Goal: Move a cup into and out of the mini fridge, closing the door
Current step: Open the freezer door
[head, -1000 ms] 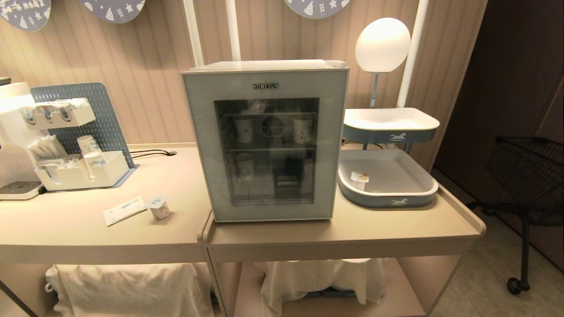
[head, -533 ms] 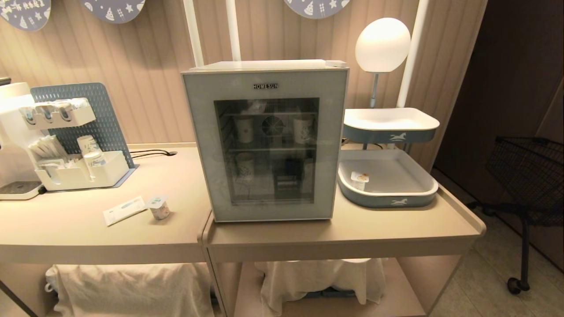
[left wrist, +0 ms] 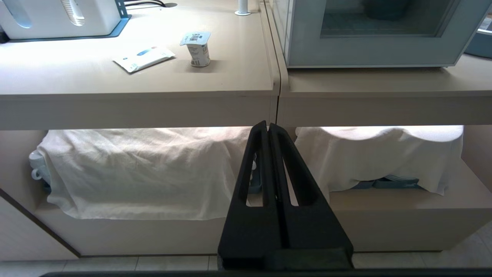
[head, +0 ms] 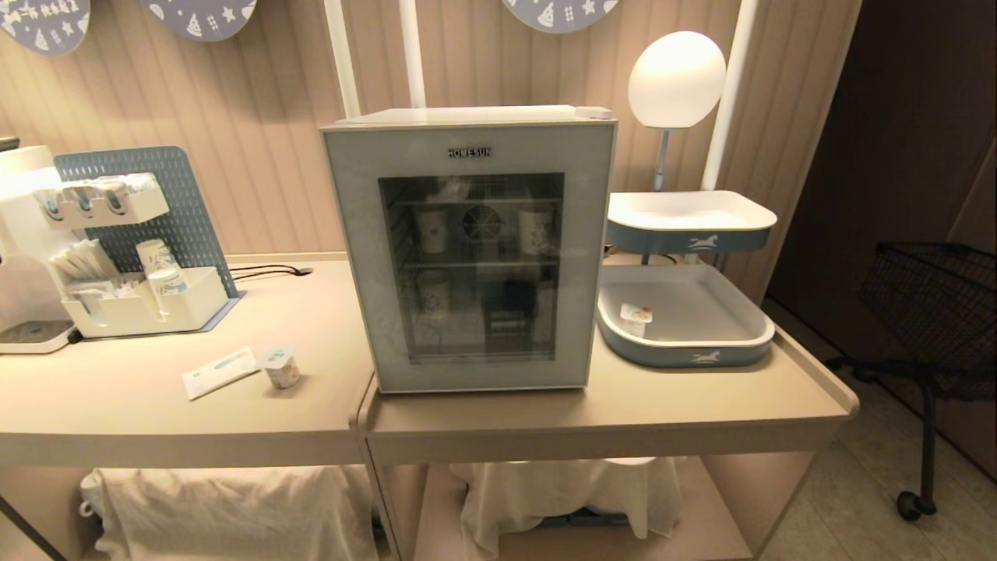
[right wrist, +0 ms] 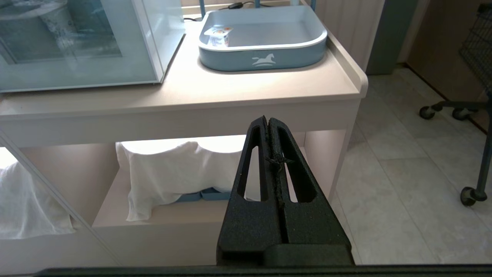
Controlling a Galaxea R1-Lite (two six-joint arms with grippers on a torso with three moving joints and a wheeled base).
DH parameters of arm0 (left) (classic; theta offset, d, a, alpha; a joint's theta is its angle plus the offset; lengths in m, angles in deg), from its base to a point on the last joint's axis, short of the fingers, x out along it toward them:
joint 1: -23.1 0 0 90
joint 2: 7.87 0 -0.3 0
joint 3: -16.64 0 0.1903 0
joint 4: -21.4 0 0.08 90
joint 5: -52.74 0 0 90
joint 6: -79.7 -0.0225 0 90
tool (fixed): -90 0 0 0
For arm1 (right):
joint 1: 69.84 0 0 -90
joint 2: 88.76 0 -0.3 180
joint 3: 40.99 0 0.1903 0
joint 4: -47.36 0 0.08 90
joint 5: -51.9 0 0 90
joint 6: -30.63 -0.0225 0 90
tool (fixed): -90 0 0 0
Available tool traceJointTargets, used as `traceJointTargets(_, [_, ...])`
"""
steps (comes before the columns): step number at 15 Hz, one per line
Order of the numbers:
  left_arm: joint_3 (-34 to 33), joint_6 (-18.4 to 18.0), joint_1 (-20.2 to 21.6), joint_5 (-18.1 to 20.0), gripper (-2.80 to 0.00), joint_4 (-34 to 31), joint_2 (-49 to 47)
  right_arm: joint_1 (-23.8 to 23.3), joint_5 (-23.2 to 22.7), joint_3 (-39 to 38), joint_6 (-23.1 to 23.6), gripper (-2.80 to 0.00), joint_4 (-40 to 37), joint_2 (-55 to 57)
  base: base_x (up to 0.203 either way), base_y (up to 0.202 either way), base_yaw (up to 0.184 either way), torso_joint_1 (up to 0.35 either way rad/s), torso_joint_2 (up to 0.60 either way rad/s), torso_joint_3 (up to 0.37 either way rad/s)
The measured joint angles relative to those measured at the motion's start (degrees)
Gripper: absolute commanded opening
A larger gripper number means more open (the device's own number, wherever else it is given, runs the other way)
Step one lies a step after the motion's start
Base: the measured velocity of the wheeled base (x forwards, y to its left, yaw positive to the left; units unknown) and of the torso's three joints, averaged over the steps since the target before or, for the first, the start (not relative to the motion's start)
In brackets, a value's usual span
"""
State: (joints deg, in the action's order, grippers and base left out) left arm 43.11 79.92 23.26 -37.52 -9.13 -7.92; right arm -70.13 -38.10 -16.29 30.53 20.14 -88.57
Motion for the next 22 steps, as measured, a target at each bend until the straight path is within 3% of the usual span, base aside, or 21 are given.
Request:
traceJointTargets(6, [0.0, 0.0, 0.0, 0.0, -2.80, 0.1, 0.0, 0.0, 0.0, 0.0, 0.0, -2.80, 0.0, 0.0, 0.163, 0.000, -0.001, -0.001, 0.00, 0.000])
traceJointTargets(11, [3.1, 0.0, 0.0, -0.9, -2.80, -0.6, -0.2, 0.0, 0.0, 0.0, 0.0, -2.80, 0.0, 0.0, 0.017, 0.000, -0.001, 0.000, 0.00, 0.000])
traceJointTargets(13, [13.5, 1.3, 0.0, -2.6, -2.80, -5.1, -1.9, 0.0, 0.0, 0.0, 0.0, -2.80, 0.0, 0.0, 0.000, 0.000, 0.000, 0.000, 0.00, 0.000])
traceJointTargets(15, [31.1, 4.1, -0.1, -3.8, -2.80, -12.2, -6.4, 0.0, 0.0, 0.0, 0.0, -2.80, 0.0, 0.0, 0.000, 0.000, 0.000, 0.000, 0.00, 0.000])
traceJointTargets(18, [55.3, 8.8, -1.3, -3.6, -2.80, -24.4, -21.3, 0.0, 0.0, 0.0, 0.0, -2.80, 0.0, 0.0, 0.000, 0.000, 0.000, 0.000, 0.00, 0.000])
traceJointTargets(20, [63.7, 12.0, -2.8, -0.8, -2.80, -28.4, -34.7, 0.0, 0.0, 0.0, 0.0, -2.80, 0.0, 0.0, 0.000, 0.000, 0.000, 0.000, 0.00, 0.000])
traceJointTargets(22, [68.7, 14.6, -3.7, 4.8, -2.80, -26.5, -47.9, 0.0, 0.0, 0.0, 0.0, -2.80, 0.0, 0.0, 0.000, 0.000, 0.000, 0.000, 0.00, 0.000])
